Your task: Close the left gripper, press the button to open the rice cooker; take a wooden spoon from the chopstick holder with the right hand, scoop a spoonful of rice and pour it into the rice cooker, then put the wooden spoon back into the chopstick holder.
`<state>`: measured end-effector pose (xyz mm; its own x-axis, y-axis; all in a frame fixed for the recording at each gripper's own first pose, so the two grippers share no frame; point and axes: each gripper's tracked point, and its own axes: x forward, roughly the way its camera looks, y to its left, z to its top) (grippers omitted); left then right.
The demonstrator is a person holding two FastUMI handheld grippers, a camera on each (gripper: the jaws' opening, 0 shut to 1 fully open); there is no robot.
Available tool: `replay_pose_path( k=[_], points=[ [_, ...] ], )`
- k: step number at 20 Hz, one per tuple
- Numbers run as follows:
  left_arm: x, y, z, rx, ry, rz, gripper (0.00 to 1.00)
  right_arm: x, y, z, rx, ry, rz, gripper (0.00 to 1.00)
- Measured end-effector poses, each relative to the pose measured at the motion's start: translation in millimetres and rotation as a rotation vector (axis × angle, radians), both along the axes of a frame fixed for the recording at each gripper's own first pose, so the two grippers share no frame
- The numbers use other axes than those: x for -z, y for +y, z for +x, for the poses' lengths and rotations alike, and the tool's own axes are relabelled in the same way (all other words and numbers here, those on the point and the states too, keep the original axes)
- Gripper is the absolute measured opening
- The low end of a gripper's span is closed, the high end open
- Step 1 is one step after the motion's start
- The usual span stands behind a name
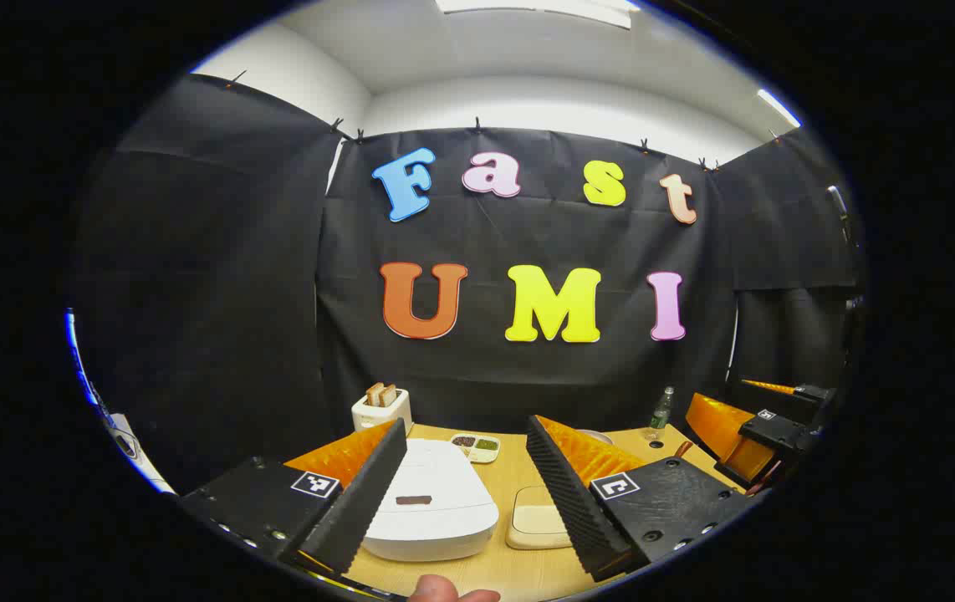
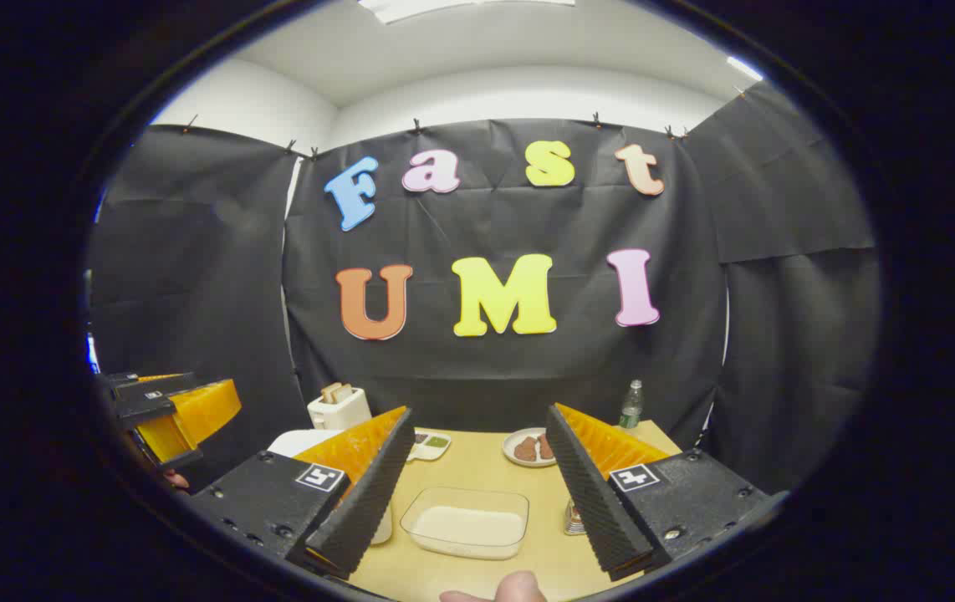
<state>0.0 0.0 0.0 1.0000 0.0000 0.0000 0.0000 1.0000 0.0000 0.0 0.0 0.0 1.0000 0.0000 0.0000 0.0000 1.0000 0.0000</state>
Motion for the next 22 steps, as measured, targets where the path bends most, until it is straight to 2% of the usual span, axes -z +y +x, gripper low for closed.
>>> replay_pose_path(
  k=[4, 15, 22],
  points=[
    [1, 10, -3, -0.019, -0.001, -0.018, 0.93, -3, 4, 1, -0.010, 0.001, 0.001, 0.99],
    [-8, 28, -13, -0.065, -0.026, 0.005, 0.94, -11, 38, 8, -0.103, 0.007, -0.006, 0.99],
    [1, 39, -17, -0.106, 0.003, 0.004, 0.94, -15, 54, 17, -0.151, 0.005, -0.011, 0.98]
  ],
)
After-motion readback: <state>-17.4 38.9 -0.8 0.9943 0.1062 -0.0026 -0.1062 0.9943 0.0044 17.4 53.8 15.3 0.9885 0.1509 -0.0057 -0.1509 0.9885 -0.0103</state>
